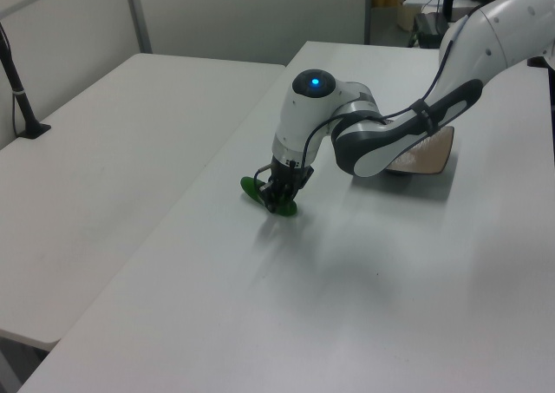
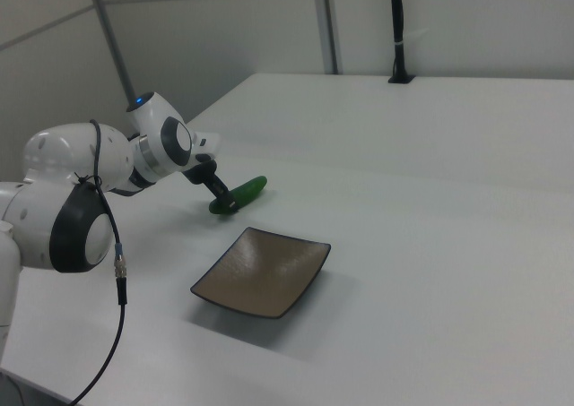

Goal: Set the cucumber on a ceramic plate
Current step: 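Close the gripper around the middle of the cucumber, then lift the cucumber and carry it toward the dark plate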

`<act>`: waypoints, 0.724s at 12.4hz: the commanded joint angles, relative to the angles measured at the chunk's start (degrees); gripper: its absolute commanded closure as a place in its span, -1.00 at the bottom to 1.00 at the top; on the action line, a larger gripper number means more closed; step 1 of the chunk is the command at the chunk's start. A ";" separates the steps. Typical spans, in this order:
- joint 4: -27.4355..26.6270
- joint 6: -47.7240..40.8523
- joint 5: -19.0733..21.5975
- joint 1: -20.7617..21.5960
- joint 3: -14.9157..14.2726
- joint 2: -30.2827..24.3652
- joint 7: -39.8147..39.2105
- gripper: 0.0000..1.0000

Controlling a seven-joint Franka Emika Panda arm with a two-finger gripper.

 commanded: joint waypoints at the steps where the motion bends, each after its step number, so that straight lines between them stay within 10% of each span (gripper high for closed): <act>1: 0.65 -0.92 -0.99 -1.20 1.20 -0.90 -0.91 0.30; 5: -9.34 -1.19 0.85 -3.21 1.64 -11.86 -6.95 0.29; 9: -13.68 -10.55 12.59 -4.89 1.56 -19.34 -25.18 0.29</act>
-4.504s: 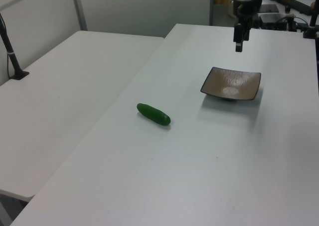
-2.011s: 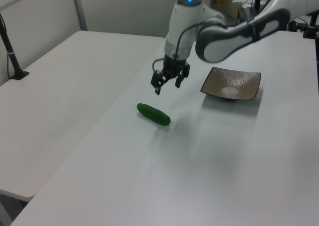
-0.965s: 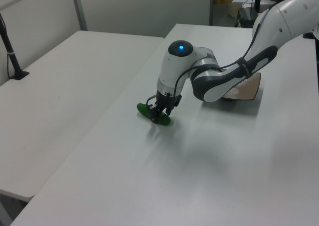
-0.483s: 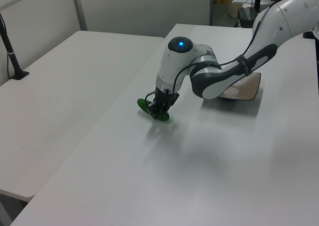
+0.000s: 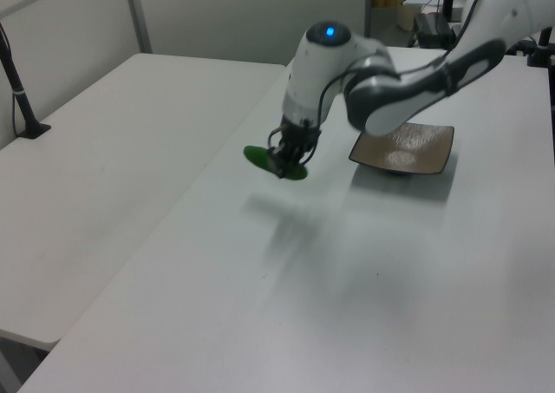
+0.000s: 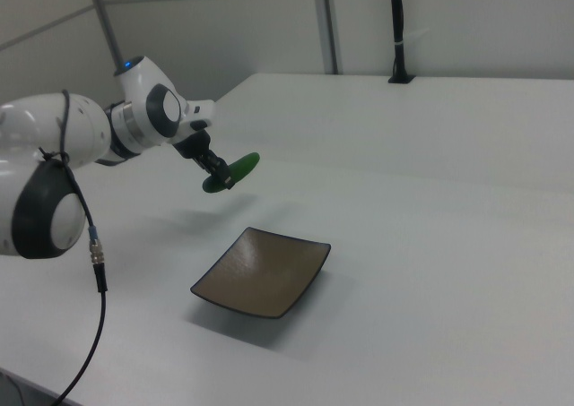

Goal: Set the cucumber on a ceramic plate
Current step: 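Lift the cucumber and carry it toward the dark plate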

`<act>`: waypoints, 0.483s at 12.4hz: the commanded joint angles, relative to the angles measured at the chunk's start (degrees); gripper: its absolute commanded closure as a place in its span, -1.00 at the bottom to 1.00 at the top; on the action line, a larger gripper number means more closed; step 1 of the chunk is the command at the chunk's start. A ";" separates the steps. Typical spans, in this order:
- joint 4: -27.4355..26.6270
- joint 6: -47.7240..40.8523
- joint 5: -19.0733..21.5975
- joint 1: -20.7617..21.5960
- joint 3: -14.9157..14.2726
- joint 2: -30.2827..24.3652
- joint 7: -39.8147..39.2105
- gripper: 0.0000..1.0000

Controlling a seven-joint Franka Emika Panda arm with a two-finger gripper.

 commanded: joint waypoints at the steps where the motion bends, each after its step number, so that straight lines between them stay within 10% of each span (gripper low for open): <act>1: -6.88 -12.22 10.67 -2.68 0.49 -10.02 -18.33 0.29; 6: -16.34 -21.06 13.43 -5.94 -2.22 -20.30 -36.11 0.29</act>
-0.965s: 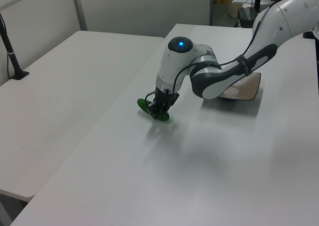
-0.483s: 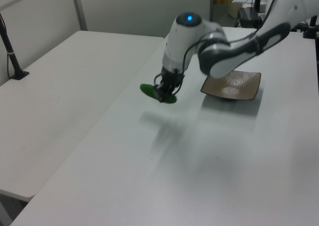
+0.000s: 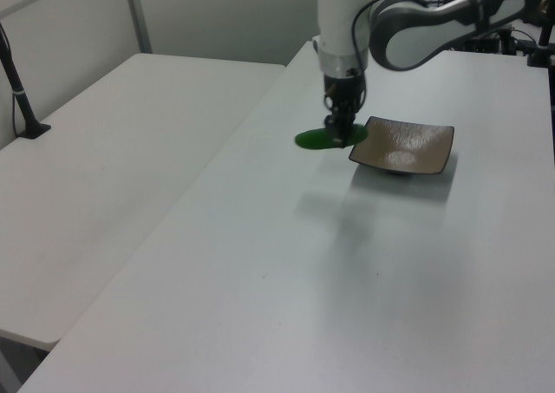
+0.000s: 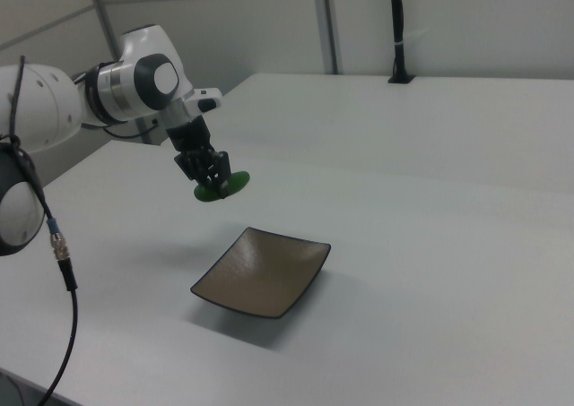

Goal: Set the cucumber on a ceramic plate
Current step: 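Lift the cucumber and carry it toward the dark plate, then lower the cucumber onto the plate and open the gripper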

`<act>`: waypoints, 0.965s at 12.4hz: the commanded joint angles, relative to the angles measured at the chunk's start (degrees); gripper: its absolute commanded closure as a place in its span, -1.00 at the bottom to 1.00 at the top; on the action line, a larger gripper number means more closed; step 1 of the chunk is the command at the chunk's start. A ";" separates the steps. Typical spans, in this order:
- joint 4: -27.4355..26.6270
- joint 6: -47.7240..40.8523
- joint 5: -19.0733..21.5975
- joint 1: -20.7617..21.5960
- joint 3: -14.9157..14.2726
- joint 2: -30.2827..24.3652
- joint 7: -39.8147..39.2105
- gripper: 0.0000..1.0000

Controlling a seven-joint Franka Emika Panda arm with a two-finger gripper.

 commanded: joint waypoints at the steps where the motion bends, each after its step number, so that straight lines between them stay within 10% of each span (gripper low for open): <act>1: -11.65 -0.95 1.54 -1.07 -2.93 -8.84 -9.71 0.29; 7: -17.04 -0.42 1.19 -3.27 -3.29 -8.59 -11.32 0.13; 12: -16.51 -0.77 1.10 -3.36 -3.29 -8.42 -10.79 -0.91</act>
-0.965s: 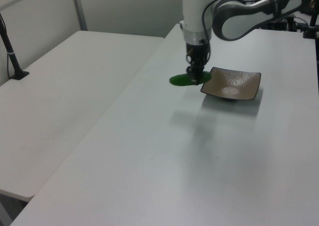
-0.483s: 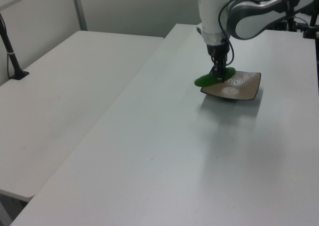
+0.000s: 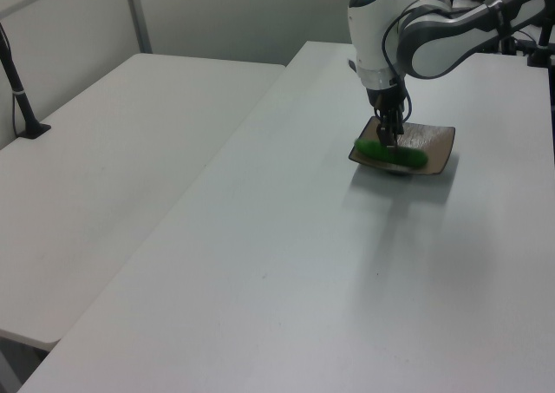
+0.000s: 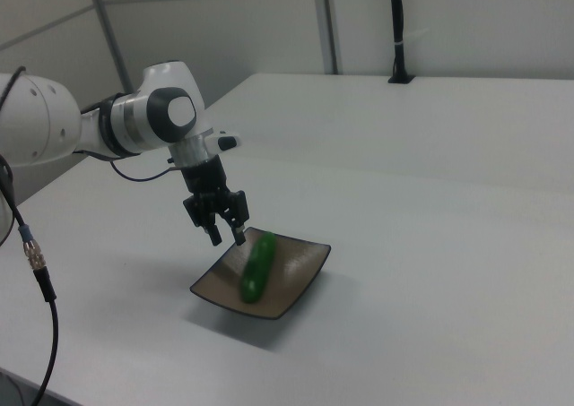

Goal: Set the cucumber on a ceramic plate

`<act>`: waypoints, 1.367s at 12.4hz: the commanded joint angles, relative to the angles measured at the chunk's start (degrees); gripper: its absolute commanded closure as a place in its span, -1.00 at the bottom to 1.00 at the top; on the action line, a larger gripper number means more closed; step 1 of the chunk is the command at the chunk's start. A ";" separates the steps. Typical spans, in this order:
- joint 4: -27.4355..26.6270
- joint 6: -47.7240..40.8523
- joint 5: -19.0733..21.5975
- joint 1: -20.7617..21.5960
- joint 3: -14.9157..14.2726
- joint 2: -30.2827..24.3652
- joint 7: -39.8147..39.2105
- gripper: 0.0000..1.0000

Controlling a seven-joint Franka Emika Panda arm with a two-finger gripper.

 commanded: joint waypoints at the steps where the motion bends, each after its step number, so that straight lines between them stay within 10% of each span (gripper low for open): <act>1: -1.23 0.45 1.04 0.02 -0.49 -1.53 -1.03 -0.92; 5: 0.97 -1.48 2.61 -0.24 -1.19 -5.20 -0.85 -1.00; 12: -1.84 -1.83 20.61 0.11 -13.92 -19.44 -16.38 -1.00; 17: -1.84 -4.03 21.17 4.77 -16.58 -19.55 -15.36 -1.00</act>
